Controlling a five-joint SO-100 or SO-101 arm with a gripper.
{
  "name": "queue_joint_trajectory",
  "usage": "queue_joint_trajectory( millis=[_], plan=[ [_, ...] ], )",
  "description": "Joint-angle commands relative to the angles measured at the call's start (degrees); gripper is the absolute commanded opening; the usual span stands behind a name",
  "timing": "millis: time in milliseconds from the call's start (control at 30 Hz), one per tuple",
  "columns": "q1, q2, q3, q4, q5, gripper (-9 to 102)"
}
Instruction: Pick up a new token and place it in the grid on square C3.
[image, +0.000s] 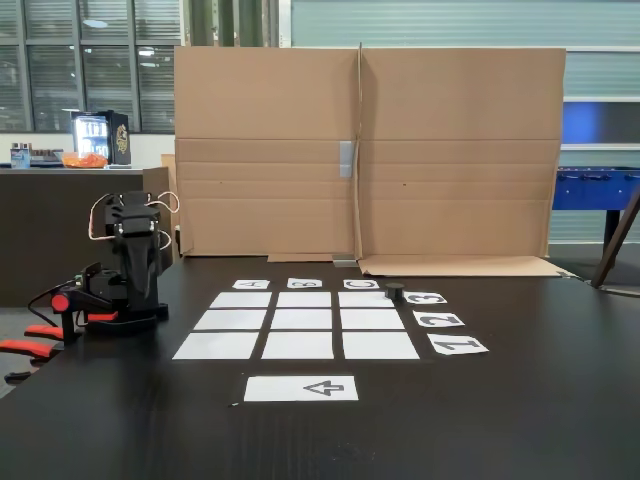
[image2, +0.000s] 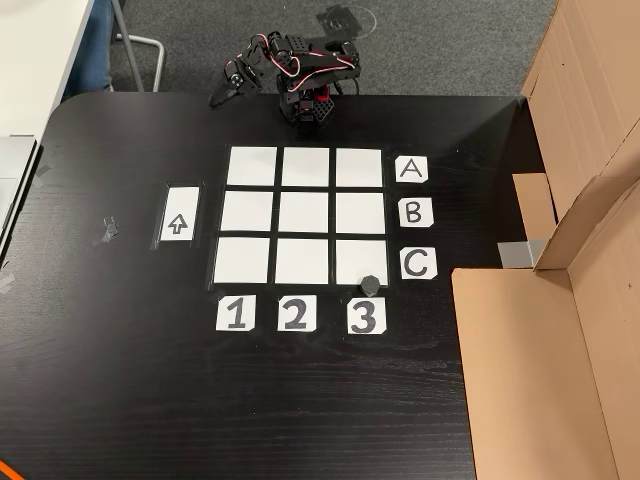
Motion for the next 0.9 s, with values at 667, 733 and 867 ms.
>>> queue_joint_trajectory(
  millis=[667, 733, 867],
  plan=[
    [2.55, 3.78, 3.25, 1.49, -1.58, -1],
    [2.90, 3.78, 3.25, 2.11, -1.58, 0],
    [3.78, 3.78, 3.25, 2.11, -1.49, 0]
  ],
)
